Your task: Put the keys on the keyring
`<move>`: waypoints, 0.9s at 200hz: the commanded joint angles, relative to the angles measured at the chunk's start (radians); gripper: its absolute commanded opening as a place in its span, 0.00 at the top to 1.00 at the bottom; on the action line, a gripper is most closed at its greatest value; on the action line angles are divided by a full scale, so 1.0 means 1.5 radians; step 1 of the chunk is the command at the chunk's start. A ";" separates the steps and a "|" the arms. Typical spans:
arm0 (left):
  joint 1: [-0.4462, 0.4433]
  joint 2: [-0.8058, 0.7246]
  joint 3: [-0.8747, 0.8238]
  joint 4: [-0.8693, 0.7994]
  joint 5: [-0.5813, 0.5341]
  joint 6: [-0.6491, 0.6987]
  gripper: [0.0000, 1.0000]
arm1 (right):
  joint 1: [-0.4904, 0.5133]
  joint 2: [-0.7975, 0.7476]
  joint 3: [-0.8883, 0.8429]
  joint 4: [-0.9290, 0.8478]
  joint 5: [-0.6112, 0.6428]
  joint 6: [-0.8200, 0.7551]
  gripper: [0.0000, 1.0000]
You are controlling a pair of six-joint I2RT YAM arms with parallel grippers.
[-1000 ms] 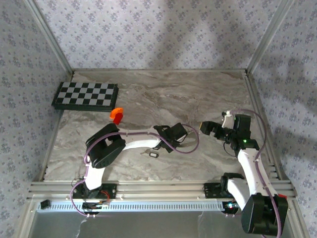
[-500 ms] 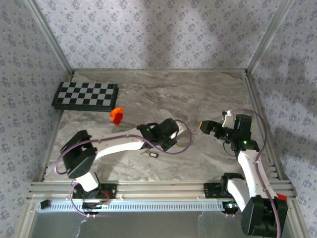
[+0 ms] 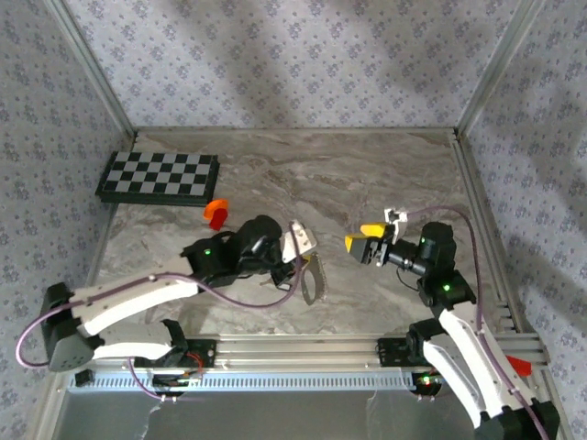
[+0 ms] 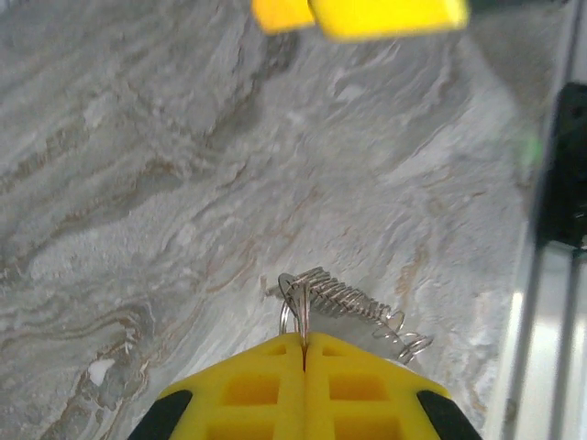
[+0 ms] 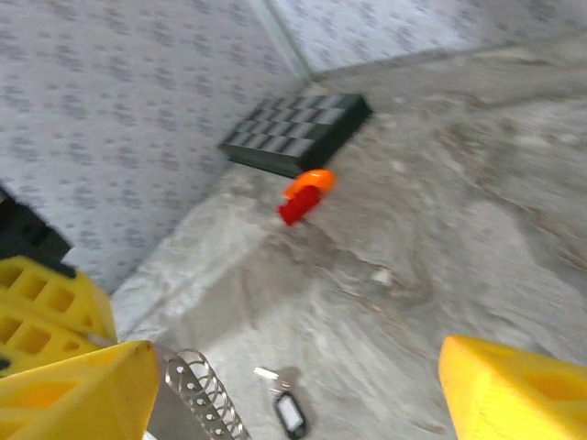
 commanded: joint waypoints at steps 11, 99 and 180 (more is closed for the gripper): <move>-0.002 -0.084 -0.018 0.015 0.049 0.049 1.00 | 0.092 -0.039 -0.018 0.141 -0.033 -0.003 0.25; 0.000 -0.141 -0.001 -0.064 0.063 0.120 1.00 | 0.343 -0.009 0.051 0.032 0.078 -0.277 0.45; -0.006 -0.149 0.009 -0.121 0.049 0.141 1.00 | 0.540 0.081 0.140 -0.078 0.312 -0.464 0.48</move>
